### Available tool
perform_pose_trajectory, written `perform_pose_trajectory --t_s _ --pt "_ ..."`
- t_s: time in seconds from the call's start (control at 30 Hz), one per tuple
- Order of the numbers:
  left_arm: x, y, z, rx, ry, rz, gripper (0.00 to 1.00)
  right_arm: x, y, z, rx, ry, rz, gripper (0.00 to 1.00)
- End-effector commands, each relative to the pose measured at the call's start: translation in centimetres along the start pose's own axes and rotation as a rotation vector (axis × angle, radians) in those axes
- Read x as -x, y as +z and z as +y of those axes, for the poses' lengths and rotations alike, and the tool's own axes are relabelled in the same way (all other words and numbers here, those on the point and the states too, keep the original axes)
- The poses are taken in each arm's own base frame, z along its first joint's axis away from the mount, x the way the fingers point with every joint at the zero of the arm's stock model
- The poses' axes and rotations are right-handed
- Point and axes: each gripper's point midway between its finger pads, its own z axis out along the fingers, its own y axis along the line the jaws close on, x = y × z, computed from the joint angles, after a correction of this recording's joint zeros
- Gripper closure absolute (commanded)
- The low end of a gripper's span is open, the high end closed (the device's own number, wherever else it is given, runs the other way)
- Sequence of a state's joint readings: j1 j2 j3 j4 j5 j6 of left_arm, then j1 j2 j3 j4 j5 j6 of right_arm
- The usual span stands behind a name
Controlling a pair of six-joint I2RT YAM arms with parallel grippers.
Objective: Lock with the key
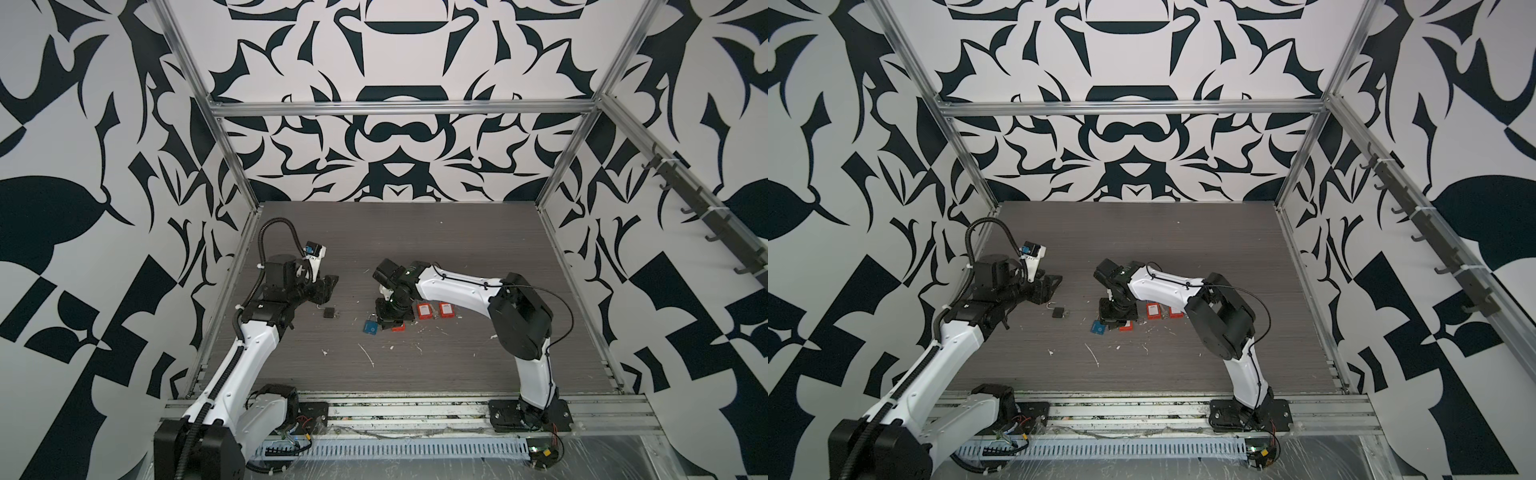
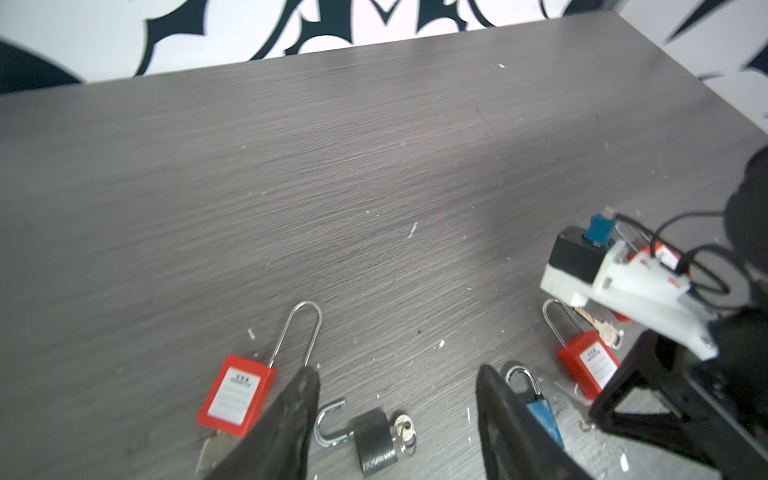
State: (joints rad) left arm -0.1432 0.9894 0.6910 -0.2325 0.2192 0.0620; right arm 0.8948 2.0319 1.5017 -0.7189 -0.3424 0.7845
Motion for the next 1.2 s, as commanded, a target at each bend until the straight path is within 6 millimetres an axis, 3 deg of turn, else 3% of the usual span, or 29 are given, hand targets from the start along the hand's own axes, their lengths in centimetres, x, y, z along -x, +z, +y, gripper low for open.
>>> perform_pose_trajectory --t_s 0.0,0.2,0.33,0.57,0.6,0.8,0.93,1.17 --pt "-0.3 -0.4 0.8 0.046 -0.133 0.011 0.35 0.0 -0.9 1.3 0.029 -0.004 0.006 1.00" --pt "-0.9 -0.4 0.7 0.040 -0.187 0.042 0.29 0.1 -0.8 1.4 0.018 -0.019 0.014 0.82" --pt "-0.8 -0.6 0.0 0.005 -0.204 0.052 0.23 0.7 -2.1 0.9 -0.035 -0.047 -0.025 0.72" --pt "-0.8 -1.7 0.4 0.029 -0.247 0.063 0.16 2.1 -5.9 1.0 -0.127 -0.176 -0.129 0.68" --pt "-1.3 -1.7 0.6 0.038 -0.269 0.084 0.10 2.5 -6.7 1.2 -0.136 -0.200 -0.153 0.68" --pt "-5.7 -0.3 1.0 0.070 -0.364 0.335 0.12 4.3 -10.6 1.4 -0.217 -0.331 -0.287 0.65" --pt "-7.2 0.7 2.0 0.125 -0.417 0.436 0.09 5.1 -12.0 -0.4 -0.322 -0.381 -0.365 0.63" --pt "-9.9 2.8 1.5 0.136 -0.448 0.576 0.11 6.3 -13.5 -3.4 -0.510 -0.445 -0.482 0.58"
